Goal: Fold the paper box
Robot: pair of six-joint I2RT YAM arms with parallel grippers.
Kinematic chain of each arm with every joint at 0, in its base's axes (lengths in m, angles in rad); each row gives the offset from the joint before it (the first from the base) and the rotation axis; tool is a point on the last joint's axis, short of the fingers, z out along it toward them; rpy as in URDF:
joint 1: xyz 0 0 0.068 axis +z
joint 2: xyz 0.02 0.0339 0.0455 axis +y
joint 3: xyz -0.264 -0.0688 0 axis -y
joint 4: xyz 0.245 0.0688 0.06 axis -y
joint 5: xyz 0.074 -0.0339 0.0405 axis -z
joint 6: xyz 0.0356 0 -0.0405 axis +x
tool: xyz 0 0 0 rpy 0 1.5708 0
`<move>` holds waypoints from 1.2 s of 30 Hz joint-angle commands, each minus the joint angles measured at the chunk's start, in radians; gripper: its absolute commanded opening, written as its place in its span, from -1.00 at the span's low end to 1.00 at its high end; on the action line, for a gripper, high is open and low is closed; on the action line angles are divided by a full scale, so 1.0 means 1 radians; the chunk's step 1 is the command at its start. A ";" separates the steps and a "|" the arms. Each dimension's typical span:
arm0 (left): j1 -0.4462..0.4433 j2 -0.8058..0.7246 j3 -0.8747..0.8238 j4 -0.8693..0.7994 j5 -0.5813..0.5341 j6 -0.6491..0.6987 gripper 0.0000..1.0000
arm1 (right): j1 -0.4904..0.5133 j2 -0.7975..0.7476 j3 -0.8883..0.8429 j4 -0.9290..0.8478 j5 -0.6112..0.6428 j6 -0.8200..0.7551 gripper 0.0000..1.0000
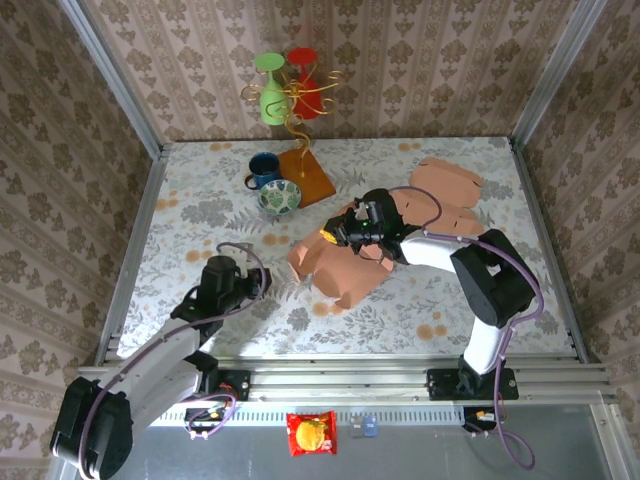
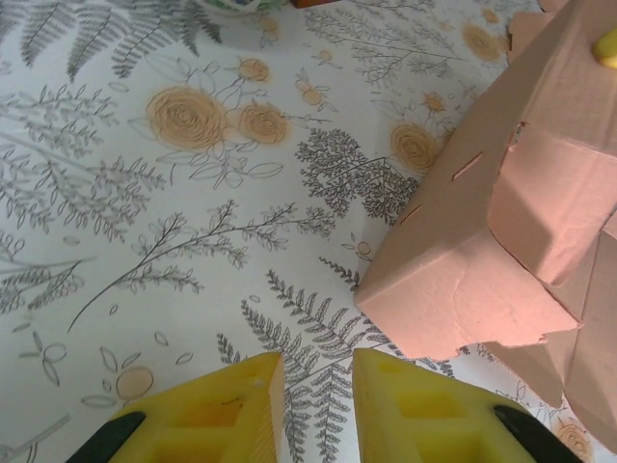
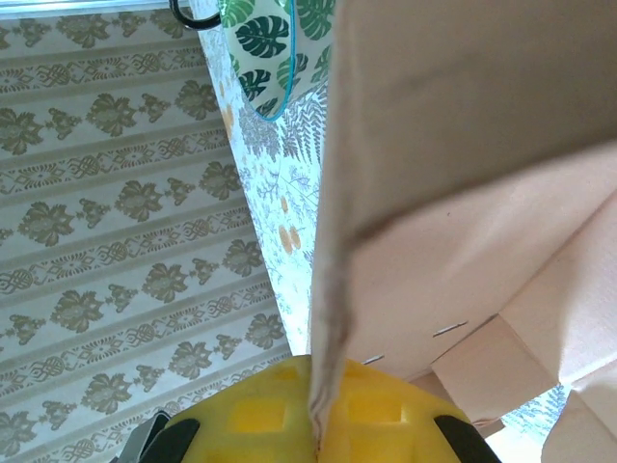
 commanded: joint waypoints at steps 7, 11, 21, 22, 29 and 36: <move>-0.034 0.149 -0.033 0.290 0.117 0.212 -0.39 | -0.007 0.025 -0.005 0.047 -0.040 -0.013 -1.00; -0.054 0.226 -0.014 0.358 0.151 0.269 -0.36 | -0.007 0.024 -0.009 0.055 -0.037 0.004 -1.00; -0.071 0.397 0.036 0.471 0.213 0.329 -0.42 | -0.007 0.030 -0.007 0.072 -0.035 0.030 -1.00; -0.072 0.410 0.045 0.471 0.215 0.332 -0.42 | -0.008 0.029 -0.008 0.074 -0.035 0.031 -1.00; -0.074 0.470 0.087 0.488 0.231 0.354 -0.44 | -0.008 0.037 -0.012 0.087 -0.033 0.045 -1.00; -0.084 0.504 0.111 0.497 0.262 0.369 -0.49 | -0.008 0.038 -0.007 0.092 -0.035 0.053 -1.00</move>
